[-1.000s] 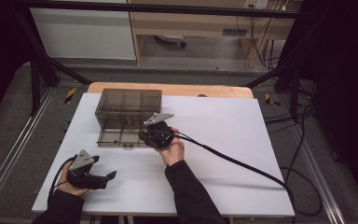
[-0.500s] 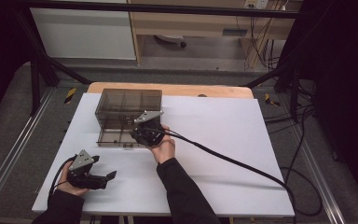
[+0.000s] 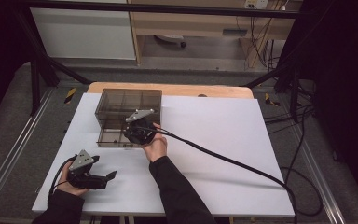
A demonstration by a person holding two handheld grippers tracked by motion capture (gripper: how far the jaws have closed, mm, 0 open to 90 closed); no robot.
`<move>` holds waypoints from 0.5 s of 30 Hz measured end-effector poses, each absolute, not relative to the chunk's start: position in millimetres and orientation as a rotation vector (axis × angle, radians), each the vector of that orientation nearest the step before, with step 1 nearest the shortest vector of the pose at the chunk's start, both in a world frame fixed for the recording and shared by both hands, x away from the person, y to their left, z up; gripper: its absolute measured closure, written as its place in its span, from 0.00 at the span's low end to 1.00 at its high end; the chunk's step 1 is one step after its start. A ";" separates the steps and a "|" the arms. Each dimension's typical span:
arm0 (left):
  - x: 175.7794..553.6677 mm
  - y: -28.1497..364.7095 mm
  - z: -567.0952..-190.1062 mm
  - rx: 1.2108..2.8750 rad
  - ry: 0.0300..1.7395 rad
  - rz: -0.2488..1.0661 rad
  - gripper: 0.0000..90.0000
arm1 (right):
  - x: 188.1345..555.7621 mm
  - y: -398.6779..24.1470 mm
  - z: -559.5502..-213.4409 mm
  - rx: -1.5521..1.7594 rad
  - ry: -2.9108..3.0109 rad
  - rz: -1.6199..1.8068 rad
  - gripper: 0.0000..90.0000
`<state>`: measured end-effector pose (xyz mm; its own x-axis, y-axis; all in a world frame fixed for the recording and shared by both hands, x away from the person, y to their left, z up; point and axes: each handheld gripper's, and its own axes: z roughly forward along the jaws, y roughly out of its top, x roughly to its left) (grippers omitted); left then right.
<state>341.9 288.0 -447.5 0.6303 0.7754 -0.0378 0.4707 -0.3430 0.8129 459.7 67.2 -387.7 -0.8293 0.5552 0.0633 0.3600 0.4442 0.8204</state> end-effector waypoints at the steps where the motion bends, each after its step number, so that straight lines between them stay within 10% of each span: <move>1: 341.9 287.9 -447.6 2.003 0.977 0.454 0.06 | 460.4 68.6 -388.5 0.800 2.482 1.325 0.89; 15: 342.0 288.3 -447.3 2.003 0.976 0.454 0.06 | 469.8 83.8 -393.8 0.797 2.491 1.315 0.89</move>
